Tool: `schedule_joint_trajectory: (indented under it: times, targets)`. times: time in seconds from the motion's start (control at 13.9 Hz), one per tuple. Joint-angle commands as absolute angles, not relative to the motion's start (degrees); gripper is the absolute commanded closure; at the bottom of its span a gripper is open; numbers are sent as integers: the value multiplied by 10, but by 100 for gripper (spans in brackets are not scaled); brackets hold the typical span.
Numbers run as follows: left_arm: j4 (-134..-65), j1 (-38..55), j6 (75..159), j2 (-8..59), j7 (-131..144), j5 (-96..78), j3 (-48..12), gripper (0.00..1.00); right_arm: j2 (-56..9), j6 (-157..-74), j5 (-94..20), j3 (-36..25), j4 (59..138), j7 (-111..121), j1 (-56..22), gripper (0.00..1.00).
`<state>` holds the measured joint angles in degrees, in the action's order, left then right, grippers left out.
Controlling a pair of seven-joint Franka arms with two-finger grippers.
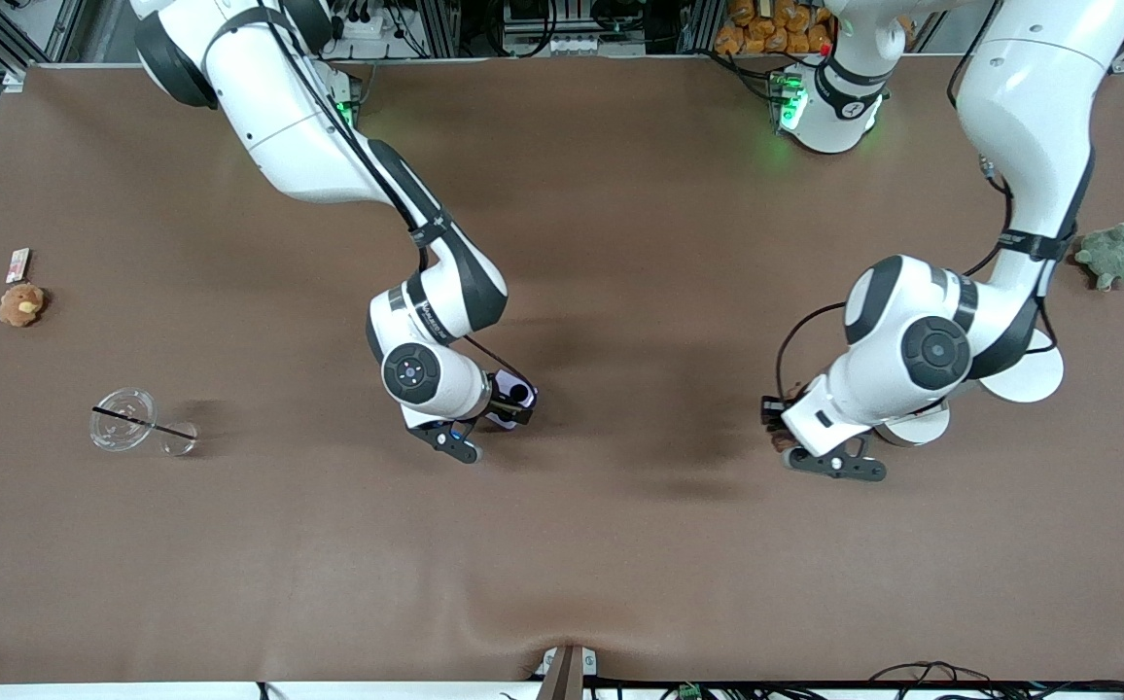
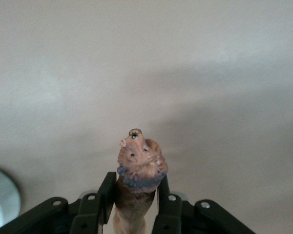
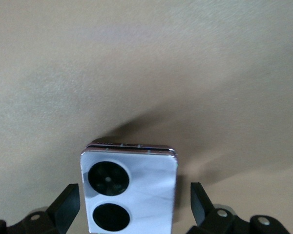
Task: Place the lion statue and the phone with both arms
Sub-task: 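Lift the lion with the left gripper while the right gripper grasps the phone, then carry the lion toward the lamp while the right gripper sets the phone by the dish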
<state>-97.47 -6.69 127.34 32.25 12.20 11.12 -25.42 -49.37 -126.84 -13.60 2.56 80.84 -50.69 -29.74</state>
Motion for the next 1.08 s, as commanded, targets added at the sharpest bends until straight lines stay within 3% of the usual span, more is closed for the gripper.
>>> schedule_joint_trajectory:
  times: [0.0,0.29,0.36,0.43,0.5,0.57,0.79,1.01]
  targets:
    - [-1032,-114,1281,290,123,165,-263,100,-510,-1275,-134,22,792,-526,-308,0]
    - [-1095,-162,1359,293,123,197,-262,100,-517,-1276,-132,21,792,-526,-308,0]
    - [-1107,-171,1382,297,123,197,-262,100,-517,-1277,-132,21,792,-524,-309,7]
    - [-1116,-174,1400,301,123,197,-261,100,-518,-1277,-133,21,792,-524,-309,44]
    - [-1118,-178,1405,304,124,197,-260,100,-517,-1277,-132,22,792,-524,-310,68]
    - [-1118,-185,1405,307,130,197,-260,100,-516,-1276,-132,22,792,-521,-309,75]
    - [-1131,-187,1433,316,136,197,-260,100,-491,-1247,-122,19,793,-482,-287,75]
    - [-1139,-189,1449,323,135,197,-258,100,-454,-1148,-120,17,790,-355,-228,74]
